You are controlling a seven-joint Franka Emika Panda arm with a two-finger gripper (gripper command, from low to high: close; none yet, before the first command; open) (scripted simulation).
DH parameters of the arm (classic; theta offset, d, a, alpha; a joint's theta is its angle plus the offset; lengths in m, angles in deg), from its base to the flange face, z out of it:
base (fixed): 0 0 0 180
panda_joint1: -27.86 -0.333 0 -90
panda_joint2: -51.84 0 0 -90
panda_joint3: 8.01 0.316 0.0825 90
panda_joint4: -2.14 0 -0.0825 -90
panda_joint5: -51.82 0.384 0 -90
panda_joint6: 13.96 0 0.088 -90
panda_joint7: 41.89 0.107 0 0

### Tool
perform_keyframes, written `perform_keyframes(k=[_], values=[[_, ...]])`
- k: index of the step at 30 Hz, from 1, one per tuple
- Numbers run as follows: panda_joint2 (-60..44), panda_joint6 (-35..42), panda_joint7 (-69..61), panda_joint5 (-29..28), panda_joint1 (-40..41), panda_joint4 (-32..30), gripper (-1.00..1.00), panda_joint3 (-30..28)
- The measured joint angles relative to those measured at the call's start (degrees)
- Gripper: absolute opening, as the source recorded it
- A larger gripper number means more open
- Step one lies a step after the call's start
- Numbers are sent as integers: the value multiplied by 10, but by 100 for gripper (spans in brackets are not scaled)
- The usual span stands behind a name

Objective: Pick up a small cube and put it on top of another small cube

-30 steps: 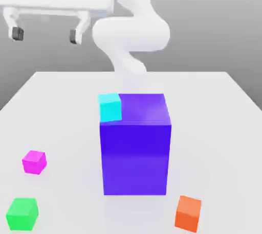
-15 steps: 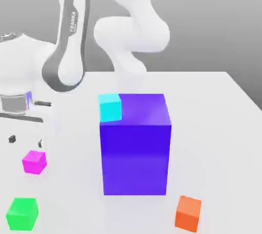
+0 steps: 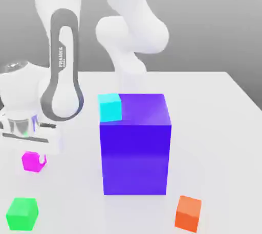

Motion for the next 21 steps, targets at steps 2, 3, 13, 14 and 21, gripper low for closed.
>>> perform_keyframes(k=[2,3,13,14,21], values=[[43,29,44,-60,-13,-10,-100,-26],[49,44,56,-74,-19,-1,-100,-28],[-2,186,93,-99,-87,193,-100,33],[-12,193,94,-97,-92,210,-100,38],[-97,131,69,-60,-78,230,100,69]])
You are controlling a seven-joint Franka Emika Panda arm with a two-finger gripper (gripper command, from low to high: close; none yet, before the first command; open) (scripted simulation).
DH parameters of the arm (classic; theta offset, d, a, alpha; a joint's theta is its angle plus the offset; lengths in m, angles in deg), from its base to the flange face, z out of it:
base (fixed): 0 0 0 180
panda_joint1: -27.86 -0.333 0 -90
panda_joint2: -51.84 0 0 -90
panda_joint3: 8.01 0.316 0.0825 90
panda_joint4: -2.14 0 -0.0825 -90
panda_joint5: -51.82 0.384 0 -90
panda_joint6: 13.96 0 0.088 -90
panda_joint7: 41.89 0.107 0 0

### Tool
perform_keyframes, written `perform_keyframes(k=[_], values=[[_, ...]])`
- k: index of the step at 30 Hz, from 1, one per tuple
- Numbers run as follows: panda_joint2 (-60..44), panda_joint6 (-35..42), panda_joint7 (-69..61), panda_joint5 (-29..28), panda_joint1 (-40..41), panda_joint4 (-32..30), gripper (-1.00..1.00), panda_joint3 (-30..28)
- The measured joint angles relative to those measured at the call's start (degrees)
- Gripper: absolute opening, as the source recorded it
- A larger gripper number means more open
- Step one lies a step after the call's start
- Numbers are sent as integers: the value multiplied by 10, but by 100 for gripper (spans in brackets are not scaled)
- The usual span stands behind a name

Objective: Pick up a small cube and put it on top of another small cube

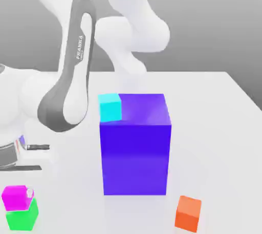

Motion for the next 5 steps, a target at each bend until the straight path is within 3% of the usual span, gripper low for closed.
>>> perform_keyframes(k=[5], values=[[2,2,1,-1,-1,0,100,-1]])
